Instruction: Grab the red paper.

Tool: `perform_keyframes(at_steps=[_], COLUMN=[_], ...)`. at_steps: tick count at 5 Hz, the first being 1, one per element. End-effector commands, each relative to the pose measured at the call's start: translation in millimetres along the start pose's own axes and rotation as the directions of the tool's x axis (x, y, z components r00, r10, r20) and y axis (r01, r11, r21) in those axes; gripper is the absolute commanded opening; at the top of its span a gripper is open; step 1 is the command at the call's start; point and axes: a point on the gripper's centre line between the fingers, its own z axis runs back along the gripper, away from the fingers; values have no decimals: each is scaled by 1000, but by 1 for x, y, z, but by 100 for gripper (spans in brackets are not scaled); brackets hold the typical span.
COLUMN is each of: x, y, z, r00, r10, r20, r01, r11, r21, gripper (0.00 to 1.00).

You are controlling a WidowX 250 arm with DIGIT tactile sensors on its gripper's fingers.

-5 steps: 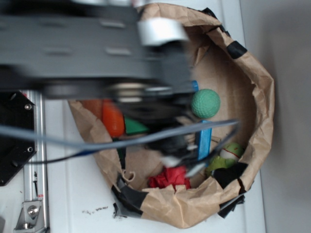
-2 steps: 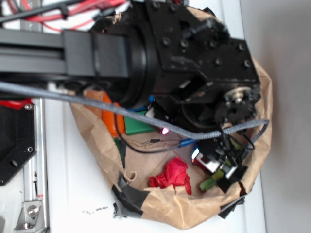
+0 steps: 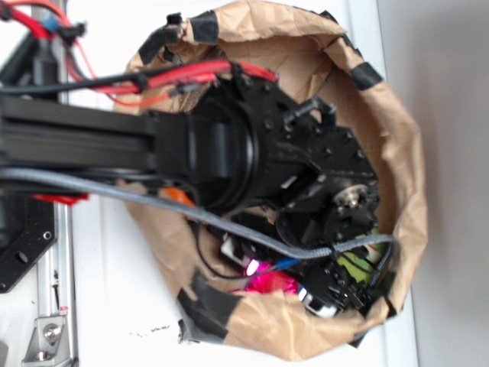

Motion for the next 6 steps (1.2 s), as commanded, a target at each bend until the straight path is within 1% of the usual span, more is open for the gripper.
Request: perform_keyframes(at_steps=[1, 2, 3, 4, 5, 6], x=[-18, -12, 1, 5, 5, 1], y=[3, 8, 15, 29, 34, 33], z=[-19, 5, 70, 138, 172, 172], r00=[997, 991, 929, 834, 744, 623], r10=[29, -127, -287, -399, -518, -629], r20=[-66, 30, 234, 380, 422, 466], r01=[-27, 124, 270, 368, 447, 513], r11=[999, 988, 957, 917, 856, 777], r21=[39, 89, 103, 154, 261, 363], gripper=[0, 0, 0, 0, 0, 0])
